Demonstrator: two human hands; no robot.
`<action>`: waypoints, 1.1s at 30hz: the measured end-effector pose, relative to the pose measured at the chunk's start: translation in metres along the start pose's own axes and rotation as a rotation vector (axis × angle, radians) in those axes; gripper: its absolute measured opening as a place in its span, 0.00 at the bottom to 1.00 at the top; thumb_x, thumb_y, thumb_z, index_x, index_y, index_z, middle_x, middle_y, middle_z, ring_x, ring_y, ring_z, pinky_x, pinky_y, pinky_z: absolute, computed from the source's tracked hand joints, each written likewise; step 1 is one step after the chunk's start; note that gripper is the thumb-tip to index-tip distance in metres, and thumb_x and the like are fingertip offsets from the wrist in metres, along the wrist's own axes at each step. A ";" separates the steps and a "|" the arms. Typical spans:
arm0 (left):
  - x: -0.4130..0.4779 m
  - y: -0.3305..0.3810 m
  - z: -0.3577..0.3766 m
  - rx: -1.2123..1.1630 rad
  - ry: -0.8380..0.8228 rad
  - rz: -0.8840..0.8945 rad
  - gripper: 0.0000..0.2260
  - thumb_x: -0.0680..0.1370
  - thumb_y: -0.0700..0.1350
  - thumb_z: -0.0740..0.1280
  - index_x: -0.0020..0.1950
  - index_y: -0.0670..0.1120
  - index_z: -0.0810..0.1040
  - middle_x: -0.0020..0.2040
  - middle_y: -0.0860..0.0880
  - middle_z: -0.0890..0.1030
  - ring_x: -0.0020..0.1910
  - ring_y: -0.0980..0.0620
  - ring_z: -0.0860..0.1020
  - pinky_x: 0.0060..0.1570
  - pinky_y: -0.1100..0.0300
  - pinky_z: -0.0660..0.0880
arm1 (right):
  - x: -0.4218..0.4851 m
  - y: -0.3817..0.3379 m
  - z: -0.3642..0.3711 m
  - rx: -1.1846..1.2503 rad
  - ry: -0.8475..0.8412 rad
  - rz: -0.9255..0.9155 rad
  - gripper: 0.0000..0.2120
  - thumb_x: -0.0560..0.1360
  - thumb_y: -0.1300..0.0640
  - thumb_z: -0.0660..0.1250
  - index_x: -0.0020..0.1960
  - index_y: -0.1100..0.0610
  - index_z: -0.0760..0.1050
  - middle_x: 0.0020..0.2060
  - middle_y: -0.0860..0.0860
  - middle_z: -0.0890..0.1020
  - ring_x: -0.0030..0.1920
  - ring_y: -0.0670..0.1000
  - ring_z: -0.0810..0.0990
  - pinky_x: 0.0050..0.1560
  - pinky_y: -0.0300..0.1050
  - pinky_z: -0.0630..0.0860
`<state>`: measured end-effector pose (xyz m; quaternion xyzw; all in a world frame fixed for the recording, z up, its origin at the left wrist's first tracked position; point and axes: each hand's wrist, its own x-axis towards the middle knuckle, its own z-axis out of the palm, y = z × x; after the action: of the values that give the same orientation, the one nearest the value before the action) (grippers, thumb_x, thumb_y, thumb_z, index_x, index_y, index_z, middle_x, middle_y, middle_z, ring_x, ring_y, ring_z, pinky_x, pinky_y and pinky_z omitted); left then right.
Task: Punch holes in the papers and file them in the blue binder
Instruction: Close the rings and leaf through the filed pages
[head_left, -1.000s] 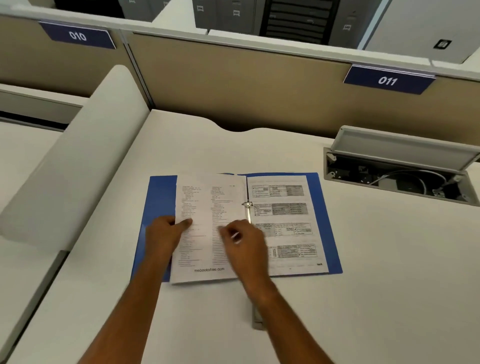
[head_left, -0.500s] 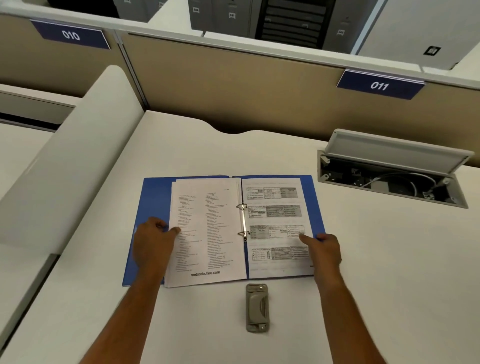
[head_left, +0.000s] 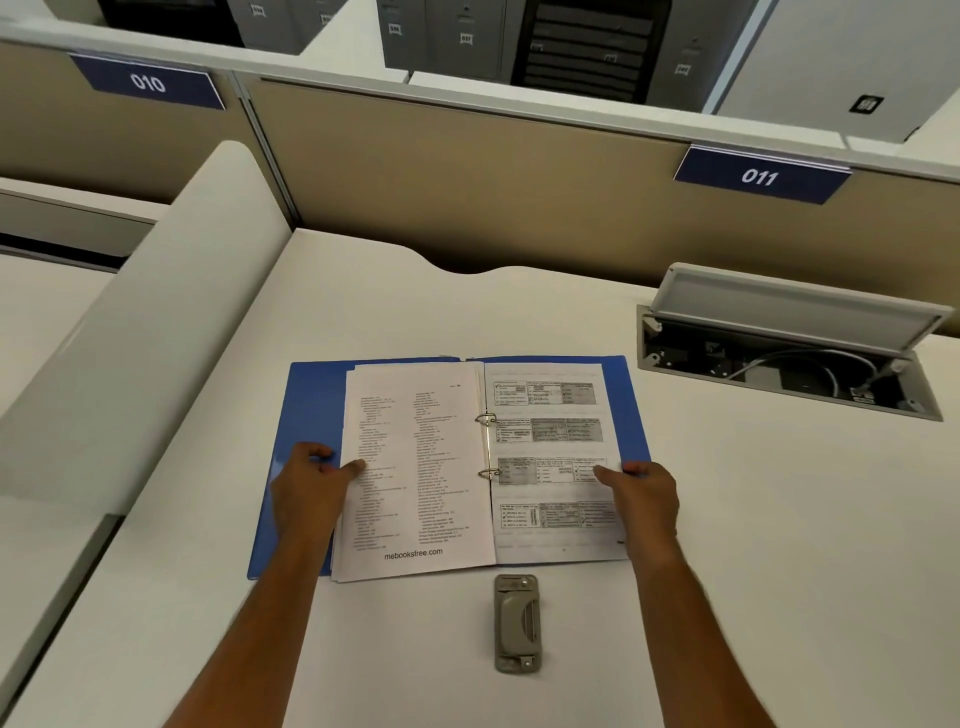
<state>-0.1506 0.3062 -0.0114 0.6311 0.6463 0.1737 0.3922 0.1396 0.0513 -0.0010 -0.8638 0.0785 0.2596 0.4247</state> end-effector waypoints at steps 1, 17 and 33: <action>0.000 0.000 0.000 -0.002 -0.001 -0.001 0.21 0.75 0.51 0.79 0.61 0.45 0.77 0.51 0.46 0.82 0.47 0.42 0.82 0.45 0.51 0.79 | 0.004 0.002 0.000 0.011 -0.011 -0.002 0.18 0.66 0.45 0.83 0.50 0.49 0.82 0.49 0.49 0.86 0.53 0.60 0.84 0.64 0.70 0.79; 0.002 0.000 0.002 -0.008 -0.025 -0.045 0.19 0.75 0.52 0.79 0.60 0.49 0.76 0.52 0.48 0.82 0.47 0.42 0.83 0.50 0.43 0.84 | -0.088 -0.088 -0.004 0.117 -0.193 -0.410 0.17 0.73 0.65 0.80 0.54 0.51 0.77 0.48 0.51 0.88 0.44 0.49 0.88 0.41 0.43 0.84; 0.012 -0.002 -0.004 -0.039 -0.027 -0.066 0.12 0.81 0.54 0.72 0.54 0.46 0.78 0.50 0.46 0.83 0.47 0.44 0.82 0.50 0.50 0.81 | -0.167 -0.051 0.178 -0.256 -0.439 -0.568 0.14 0.80 0.53 0.76 0.60 0.45 0.73 0.56 0.48 0.85 0.52 0.53 0.86 0.59 0.50 0.86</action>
<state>-0.1537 0.3188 -0.0140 0.6037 0.6581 0.1648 0.4187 -0.0524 0.2066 0.0306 -0.8210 -0.2902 0.3180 0.3750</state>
